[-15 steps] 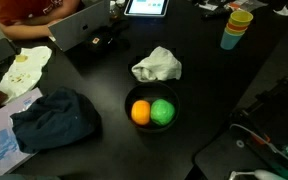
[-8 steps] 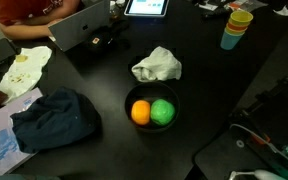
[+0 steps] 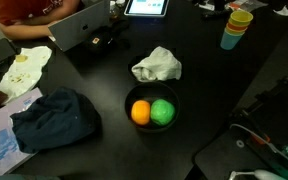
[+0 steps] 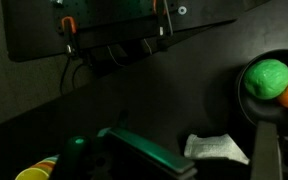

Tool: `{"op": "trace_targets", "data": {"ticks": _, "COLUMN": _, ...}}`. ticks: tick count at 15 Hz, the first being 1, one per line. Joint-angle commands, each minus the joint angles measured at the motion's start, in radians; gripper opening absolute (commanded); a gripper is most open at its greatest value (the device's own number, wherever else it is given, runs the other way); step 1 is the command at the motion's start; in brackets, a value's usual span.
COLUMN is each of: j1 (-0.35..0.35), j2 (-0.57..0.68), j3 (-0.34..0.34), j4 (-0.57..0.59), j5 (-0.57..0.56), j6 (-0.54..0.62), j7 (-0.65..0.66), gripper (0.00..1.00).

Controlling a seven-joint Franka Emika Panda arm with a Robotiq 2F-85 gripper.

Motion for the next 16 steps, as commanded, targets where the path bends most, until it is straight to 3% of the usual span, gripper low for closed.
{"op": "trace_targets", "data": {"ticks": 1, "j1": 0.052, "j2": 0.011, "j3": 0.013, "j4": -0.04, "j5": 0.019, "j6": 0.064, "j7": 0.012, "gripper": 1.0}}
{"op": "trace_targets", "data": {"ticks": 3, "j1": 0.079, "j2": 0.016, "j3": 0.023, "j4": -0.06, "j5": 0.035, "j6": 0.119, "j7": 0.008, "gripper": 1.0}}
{"op": "trace_targets", "data": {"ticks": 11, "j1": 0.172, "j2": 0.178, "j3": 0.063, "j4": -0.144, "j5": 0.149, "j6": 0.55, "j7": -0.062, "gripper": 1.0}}
{"op": "trace_targets", "data": {"ticks": 16, "j1": 0.207, "j2": 0.303, "j3": 0.077, "j4": -0.128, "j5": 0.145, "j6": 0.692, "j7": -0.121, "gripper": 1.0}}
